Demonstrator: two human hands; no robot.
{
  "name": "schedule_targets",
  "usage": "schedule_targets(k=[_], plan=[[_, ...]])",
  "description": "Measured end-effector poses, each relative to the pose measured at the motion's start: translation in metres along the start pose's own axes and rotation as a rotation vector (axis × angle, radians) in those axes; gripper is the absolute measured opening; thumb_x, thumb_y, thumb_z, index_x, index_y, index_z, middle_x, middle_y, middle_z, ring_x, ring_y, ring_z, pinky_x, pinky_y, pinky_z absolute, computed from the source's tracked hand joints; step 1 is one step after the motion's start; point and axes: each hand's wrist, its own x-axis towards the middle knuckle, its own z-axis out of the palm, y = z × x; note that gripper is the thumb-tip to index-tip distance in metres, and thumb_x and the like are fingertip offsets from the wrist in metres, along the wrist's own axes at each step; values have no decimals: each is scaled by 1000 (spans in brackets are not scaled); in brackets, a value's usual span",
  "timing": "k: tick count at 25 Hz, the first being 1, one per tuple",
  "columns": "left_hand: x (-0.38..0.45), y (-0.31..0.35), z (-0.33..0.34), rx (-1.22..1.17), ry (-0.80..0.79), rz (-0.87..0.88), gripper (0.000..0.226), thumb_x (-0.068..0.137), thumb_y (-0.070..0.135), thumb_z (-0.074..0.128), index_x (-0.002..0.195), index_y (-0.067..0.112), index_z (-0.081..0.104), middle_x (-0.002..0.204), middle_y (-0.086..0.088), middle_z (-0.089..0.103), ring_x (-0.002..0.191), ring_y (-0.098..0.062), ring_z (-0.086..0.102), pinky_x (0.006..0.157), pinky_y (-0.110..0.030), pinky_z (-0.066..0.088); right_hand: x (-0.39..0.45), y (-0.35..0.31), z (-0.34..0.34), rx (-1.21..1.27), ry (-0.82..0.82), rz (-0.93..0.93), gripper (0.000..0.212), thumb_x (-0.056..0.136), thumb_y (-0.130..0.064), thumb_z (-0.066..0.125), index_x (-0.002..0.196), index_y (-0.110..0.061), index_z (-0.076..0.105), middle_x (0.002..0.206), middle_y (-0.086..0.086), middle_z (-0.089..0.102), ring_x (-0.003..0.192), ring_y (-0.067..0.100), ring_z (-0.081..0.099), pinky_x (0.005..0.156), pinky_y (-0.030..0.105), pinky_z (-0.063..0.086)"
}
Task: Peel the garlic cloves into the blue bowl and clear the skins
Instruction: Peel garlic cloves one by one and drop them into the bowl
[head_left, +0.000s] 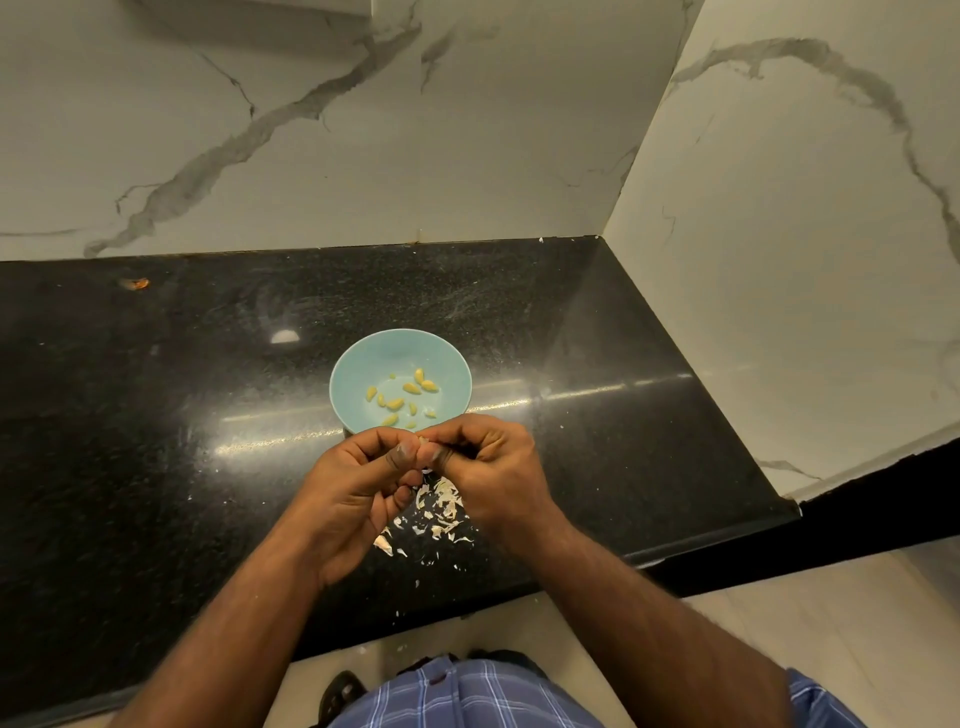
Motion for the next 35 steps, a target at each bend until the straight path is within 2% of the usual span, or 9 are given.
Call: schedule_targets(k=[5,10,16,20,23,27,29,31,35], plan=[[-4,3,6,-50,60,65,25,60,26,84,78,11,76,76,-8,68,66,-12,57,57,-17,50,0,-9,-2,135,-113,72,27,90,1,70,97,-24,78,99,0,79,100,16,74,90,30,58],[-10,5,11,-49,42,119,34,60,20,82,90,8,73,80,-6,72,67,-10,63,57,-15,50,0,-7,0,68,-30,7,20,90,0,71,96,-18,79,95,3,79,94,18,75,87,34,60],[-10,2,10,-29,36,195,31,60,15,82,90,12,81,88,-9,76,74,-12,67,60,-16,51,1,-8,0,114,-32,117,7,90,-2,72,92,-8,76,71,-8,72,67,1,65,65,17,50],[-10,2,9,-10,38,210,19,69,8,78,87,14,82,90,-9,77,79,-14,70,66,-19,55,1,-8,-3,211,-23,211,7,88,-6,76,95,-6,77,80,5,76,72,11,69,65,26,54],[-11,3,14,4,65,235,18,73,1,71,85,10,81,86,-9,78,75,-13,72,64,-20,57,0,-7,-5,198,-46,220,9,89,-8,75,99,-8,76,83,7,77,78,17,73,70,31,59],[-12,2,12,124,125,308,20,76,2,74,96,6,76,94,-12,79,87,-19,76,67,-21,57,0,-10,-5,105,-44,202,7,92,-12,73,94,-15,78,88,3,78,88,14,74,77,29,59],[-10,1,7,254,132,358,19,81,-1,74,98,8,77,96,-11,79,91,-19,75,70,-21,57,2,-11,-6,94,-36,214,7,92,-12,72,90,-14,79,83,3,77,80,10,71,72,24,55],[-9,-1,6,360,122,382,21,82,-1,74,100,9,77,95,-10,79,92,-21,75,74,-26,60,4,-10,-6,119,-6,245,8,92,-11,72,90,-5,77,81,14,74,73,14,67,65,25,54],[-10,-1,8,356,97,388,25,76,10,76,101,7,75,92,-12,79,89,-23,76,78,-29,62,7,-11,-5,251,19,317,14,87,-3,76,100,-1,70,92,27,73,77,25,71,66,29,57]])
